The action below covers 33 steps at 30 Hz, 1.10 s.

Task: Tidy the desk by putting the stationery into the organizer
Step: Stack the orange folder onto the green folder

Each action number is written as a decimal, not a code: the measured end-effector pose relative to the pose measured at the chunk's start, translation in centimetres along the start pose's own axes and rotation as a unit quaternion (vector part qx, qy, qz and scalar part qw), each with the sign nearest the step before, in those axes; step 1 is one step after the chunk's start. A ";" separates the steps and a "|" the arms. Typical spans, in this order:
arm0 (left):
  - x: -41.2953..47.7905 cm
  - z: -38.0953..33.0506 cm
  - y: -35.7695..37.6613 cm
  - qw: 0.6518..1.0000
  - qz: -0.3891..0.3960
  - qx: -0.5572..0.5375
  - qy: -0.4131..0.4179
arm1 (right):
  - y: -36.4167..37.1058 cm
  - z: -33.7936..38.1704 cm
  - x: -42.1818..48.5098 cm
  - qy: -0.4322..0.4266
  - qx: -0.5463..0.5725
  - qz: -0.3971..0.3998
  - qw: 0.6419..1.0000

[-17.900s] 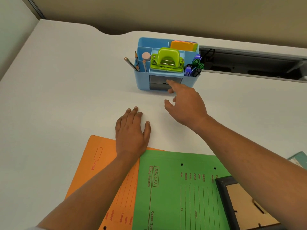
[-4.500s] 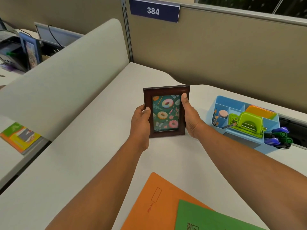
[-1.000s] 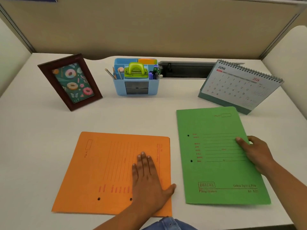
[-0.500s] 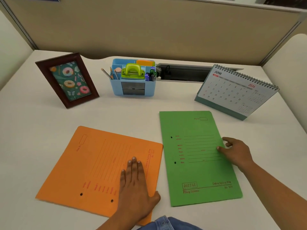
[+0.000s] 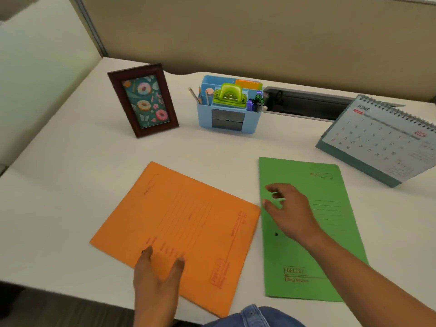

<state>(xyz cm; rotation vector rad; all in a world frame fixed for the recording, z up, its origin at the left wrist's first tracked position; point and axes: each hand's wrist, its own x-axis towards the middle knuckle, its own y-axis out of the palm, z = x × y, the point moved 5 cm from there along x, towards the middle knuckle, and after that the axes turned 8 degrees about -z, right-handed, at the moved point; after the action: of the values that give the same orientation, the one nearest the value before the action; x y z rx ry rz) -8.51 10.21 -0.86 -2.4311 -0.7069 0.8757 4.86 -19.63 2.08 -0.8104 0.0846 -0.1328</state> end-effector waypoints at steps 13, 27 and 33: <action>1.5 3.3 -1.7 0.933 0.011 -0.246 -0.263 | 9.9 5.1 -1.1 -0.038 -0.139 0.171 0.975; 2.4 -7.2 -6.0 0.947 0.074 -0.309 0.041 | 3.7 6.3 1.3 0.054 0.196 0.099 0.974; 1.2 -11.5 -0.1 0.951 0.169 -0.232 0.120 | -4.4 0.3 -0.4 0.120 0.222 -0.083 0.964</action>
<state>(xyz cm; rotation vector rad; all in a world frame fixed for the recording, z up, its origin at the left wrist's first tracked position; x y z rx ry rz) 0.09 8.22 6.58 -3.0796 -0.4470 0.5565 4.12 -22.35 5.55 -0.3487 0.2089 -0.3947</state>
